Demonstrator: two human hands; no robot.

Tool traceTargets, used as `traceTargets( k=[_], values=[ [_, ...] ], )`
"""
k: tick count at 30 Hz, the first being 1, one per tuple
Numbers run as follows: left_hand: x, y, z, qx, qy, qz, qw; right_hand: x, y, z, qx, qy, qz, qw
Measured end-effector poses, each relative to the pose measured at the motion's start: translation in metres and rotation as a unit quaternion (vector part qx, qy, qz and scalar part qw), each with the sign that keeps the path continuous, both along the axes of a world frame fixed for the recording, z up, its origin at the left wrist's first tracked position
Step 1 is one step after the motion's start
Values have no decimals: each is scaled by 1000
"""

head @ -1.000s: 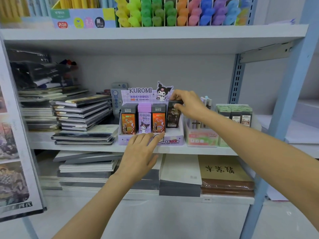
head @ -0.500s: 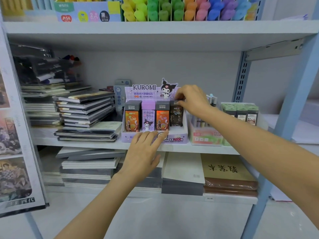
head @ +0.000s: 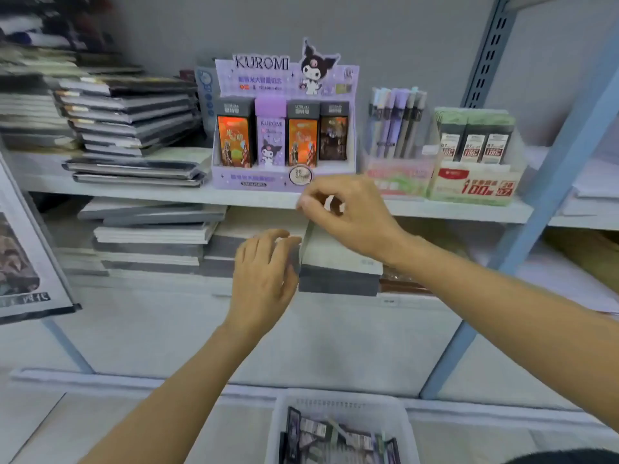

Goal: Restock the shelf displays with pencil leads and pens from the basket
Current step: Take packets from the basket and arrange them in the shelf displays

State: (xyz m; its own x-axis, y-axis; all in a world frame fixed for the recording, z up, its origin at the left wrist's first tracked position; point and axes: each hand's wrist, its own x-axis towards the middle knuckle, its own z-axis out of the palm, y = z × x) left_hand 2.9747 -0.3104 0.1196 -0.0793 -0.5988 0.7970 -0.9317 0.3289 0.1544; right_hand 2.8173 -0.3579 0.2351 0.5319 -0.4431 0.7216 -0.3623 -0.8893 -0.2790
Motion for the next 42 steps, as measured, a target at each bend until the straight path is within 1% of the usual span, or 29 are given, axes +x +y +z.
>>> traceTargets(
  k=[1, 3, 5, 8, 9, 12, 13, 14, 15, 18, 23, 26, 29, 32, 35, 37, 39, 42],
  values=[
    [-2, 4, -26, 46, 10, -3, 999, -1, 6, -28, 34, 30, 8, 999],
    [-6, 14, -80, 177, 22, -24, 984, -4, 10, -87, 113, 107, 11, 988],
    [-8, 28, -136, 317, 25, -42, 947, -10, 10, -149, 211, 185, 3, 960],
    [-10, 52, -211, 468, 12, -50, 882, -27, 6, -239, 339, 280, -22, 898],
    [-10, 60, -231, 506, -6, -42, 861, -35, 7, -268, 379, 312, -30, 871],
    [-10, 79, -278, 596, -44, -11, 802, -60, 16, -348, 485, 408, -66, 770],
    [-9, 84, -290, 609, -52, -4, 791, -67, 21, -370, 503, 427, -82, 747],
    [-8, 90, -300, 612, -67, -1, 788, -74, 25, -390, 511, 438, -100, 733],
    [-8, 95, -309, 604, -85, -2, 793, -79, 30, -407, 512, 443, -122, 726],
    [-10, 105, -328, 579, -104, -9, 809, -94, 43, -446, 510, 420, -182, 729],
    [-16, 108, -340, 555, -58, -25, 829, -101, 67, -490, 431, 453, -204, 754],
    [-18, 108, -342, 556, -54, -29, 829, -106, 60, -496, 410, 460, -196, 762],
    [-19, 109, -345, 559, -66, -27, 826, -109, 56, -497, 419, 470, -176, 756],
    [-19, 110, -350, 568, -102, -24, 817, -111, 61, -499, 434, 445, -171, 765],
    [-18, 110, -352, 572, -118, -20, 812, -113, 71, -501, 447, 416, -153, 777],
    [-18, 109, -353, 575, -129, -19, 807, -113, 71, -501, 480, 404, -151, 764],
    [-19, 110, -352, 580, -119, -22, 806, -111, 66, -499, 505, 402, -149, 749],
    [-19, 109, -350, 581, -122, -26, 804, -113, 61, -496, 524, 433, -109, 726]
  ],
)
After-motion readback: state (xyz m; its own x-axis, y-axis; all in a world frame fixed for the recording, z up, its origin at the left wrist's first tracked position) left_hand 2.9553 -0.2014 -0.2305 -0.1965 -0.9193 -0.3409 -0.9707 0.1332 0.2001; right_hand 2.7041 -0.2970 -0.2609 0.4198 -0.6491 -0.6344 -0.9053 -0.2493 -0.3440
